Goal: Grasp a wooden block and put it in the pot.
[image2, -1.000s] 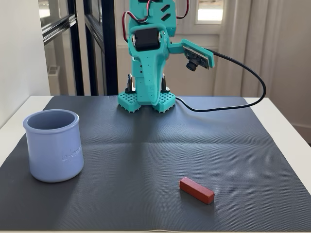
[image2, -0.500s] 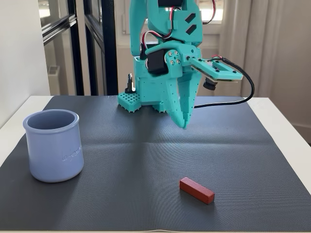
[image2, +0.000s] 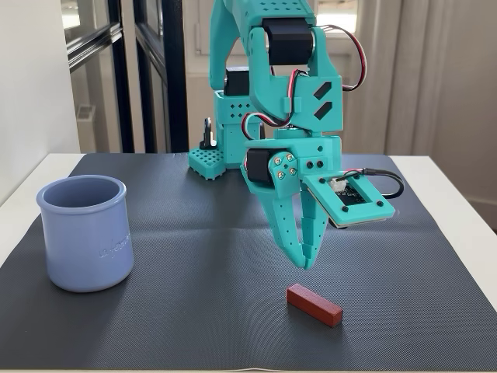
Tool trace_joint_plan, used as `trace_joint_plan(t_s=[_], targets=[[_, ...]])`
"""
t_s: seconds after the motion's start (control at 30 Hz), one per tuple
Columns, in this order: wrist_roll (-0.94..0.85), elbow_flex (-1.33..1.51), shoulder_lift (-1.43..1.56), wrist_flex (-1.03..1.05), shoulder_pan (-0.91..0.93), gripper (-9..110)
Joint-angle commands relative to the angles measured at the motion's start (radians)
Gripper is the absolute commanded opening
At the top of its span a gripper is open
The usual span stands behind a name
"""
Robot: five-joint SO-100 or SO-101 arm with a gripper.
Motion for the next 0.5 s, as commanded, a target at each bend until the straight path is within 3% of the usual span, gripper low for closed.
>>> trace_joint_plan(t_s=[0.0, 0.17, 0.33, 0.47], targets=[[0.002, -0.103, -0.015, -0.005, -0.012, 0], [-0.002, -0.137, -0.049, -0.011, -0.034, 1], [-0.057, -0.126, -0.054, -0.063, -0.072, 14], [-0.071, -0.124, -0.055, -0.081, -0.086, 17]])
